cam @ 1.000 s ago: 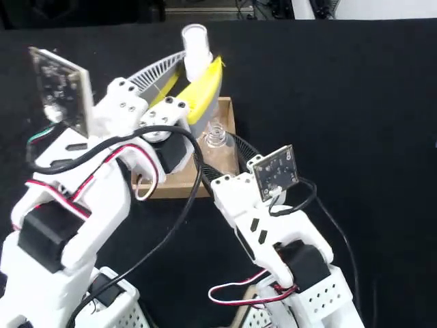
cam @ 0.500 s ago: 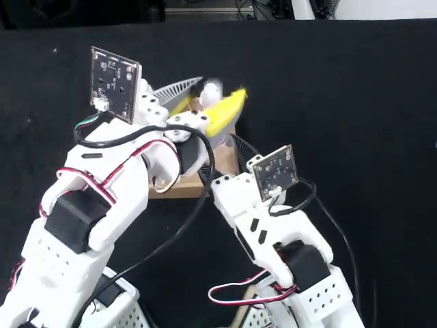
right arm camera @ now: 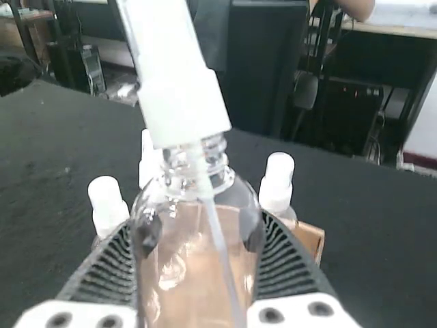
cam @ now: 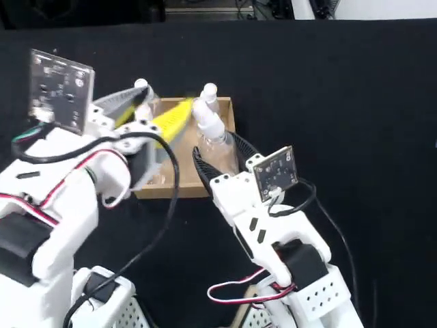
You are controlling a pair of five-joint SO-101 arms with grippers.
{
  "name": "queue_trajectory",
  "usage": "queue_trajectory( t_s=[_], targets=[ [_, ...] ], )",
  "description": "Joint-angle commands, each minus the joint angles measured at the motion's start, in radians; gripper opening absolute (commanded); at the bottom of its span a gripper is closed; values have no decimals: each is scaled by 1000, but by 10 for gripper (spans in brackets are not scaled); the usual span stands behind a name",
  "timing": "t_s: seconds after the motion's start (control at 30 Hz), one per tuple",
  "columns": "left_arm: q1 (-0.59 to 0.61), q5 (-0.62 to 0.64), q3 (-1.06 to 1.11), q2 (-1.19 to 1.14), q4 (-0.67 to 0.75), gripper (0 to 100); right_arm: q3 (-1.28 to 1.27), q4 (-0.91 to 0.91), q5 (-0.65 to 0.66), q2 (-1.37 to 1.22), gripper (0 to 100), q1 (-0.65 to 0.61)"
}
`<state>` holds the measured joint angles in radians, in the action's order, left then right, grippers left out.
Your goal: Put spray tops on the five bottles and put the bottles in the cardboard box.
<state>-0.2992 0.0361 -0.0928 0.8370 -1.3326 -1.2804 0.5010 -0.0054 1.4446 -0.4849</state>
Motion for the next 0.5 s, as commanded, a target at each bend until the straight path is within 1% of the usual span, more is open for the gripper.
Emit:
queue_trajectory(
  t_s=[0.0,0.1,0.17,0.33,0.47],
  targets=[
    [189,-8,-54,9,-44,202,-36,-166,3,35,11,-9],
    [315,-8,-22,0,-72,202,-114,-272,3,28,11,-9],
    [377,-8,62,-2,-49,202,-165,-342,3,25,13,-9],
    [493,-8,343,9,97,202,-231,-465,3,24,11,-6],
    [610,-8,533,9,261,202,-240,-479,-9,22,11,61]
  ],
)
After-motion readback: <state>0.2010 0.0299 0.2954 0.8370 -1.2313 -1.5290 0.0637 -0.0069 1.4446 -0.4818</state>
